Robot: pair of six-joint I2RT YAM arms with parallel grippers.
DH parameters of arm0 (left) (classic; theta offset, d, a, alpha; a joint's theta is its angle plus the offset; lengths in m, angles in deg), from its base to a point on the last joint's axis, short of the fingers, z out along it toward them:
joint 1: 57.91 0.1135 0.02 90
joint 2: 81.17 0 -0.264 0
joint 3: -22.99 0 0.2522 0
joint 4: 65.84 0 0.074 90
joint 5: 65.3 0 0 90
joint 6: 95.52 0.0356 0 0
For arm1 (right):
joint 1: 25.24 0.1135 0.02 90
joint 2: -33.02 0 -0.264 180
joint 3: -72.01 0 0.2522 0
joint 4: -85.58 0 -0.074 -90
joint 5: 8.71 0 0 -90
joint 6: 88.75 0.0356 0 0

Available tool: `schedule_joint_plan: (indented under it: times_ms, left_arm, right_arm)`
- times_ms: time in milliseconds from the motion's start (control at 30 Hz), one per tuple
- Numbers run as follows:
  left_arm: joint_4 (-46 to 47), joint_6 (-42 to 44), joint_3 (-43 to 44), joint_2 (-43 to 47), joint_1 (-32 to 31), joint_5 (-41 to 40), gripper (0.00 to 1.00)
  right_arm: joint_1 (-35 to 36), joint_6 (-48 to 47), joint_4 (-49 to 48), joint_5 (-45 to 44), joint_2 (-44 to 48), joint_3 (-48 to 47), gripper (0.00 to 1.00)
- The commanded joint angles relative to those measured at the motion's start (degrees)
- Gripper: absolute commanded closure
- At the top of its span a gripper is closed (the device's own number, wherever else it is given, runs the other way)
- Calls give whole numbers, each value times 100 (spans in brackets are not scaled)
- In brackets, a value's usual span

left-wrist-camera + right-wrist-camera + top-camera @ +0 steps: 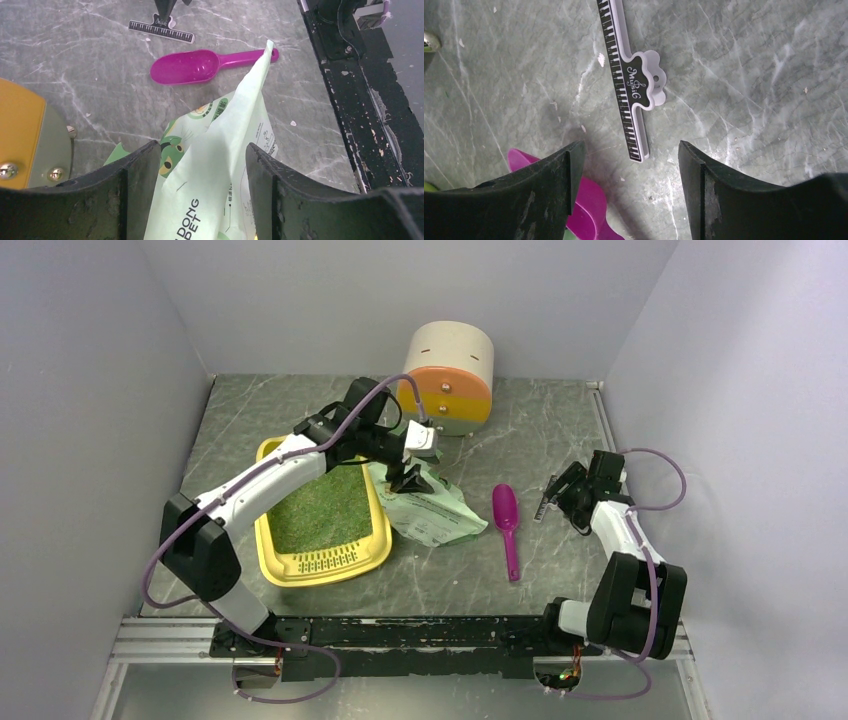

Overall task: Fill the litter box with clean litter
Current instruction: Pick up the clamp at the center of the board.

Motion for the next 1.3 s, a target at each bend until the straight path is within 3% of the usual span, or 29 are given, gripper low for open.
schedule_joint_plan:
  times_ms: [0, 133, 233, 367, 433, 833, 967, 1033, 1167, 1267]
  left_arm:
    - [69, -52, 19, 237, 40, 401, 32]
    - [387, -379, -83, 494, 38, 717, 32]
    - [1124, -1103, -432, 785, 40, 824, 32]
    - [2126, -1815, -1027, 1213, 49, 823, 26]
    - [2325, -1955, -1194, 1342, 47, 819, 15]
    - [1870, -1678, -1144, 1495, 47, 840, 11]
    - [1818, -1706, -1134, 1544, 47, 793, 10]
    - [1957, -1876, -1193, 1580, 47, 736, 3]
    - [2326, -2397, -1362, 1682, 47, 458, 3]
    - [2645, -3031, -1441, 1694, 67, 145, 3]
  right_arm:
    - [-71, 25, -248, -189, -166, 11, 30]
    - [-138, 26, -479, -188, -346, -49, 32]
    - [-197, 18, -590, -74, -581, -137, 33]
    - [-288, 13, -744, 56, -930, -228, 36]
    - [-332, 11, -870, 206, -1044, -246, 38]
    - [-397, -100, -1232, 559, -1435, -338, 60]
    - [-417, -134, -1332, 593, -1584, -338, 63]
    - [-430, -172, -1419, 691, -1608, -302, 73]
    - [-434, -229, -1375, 842, -1360, -274, 92]
    - [-439, -354, -1354, 918, -863, -185, 100]
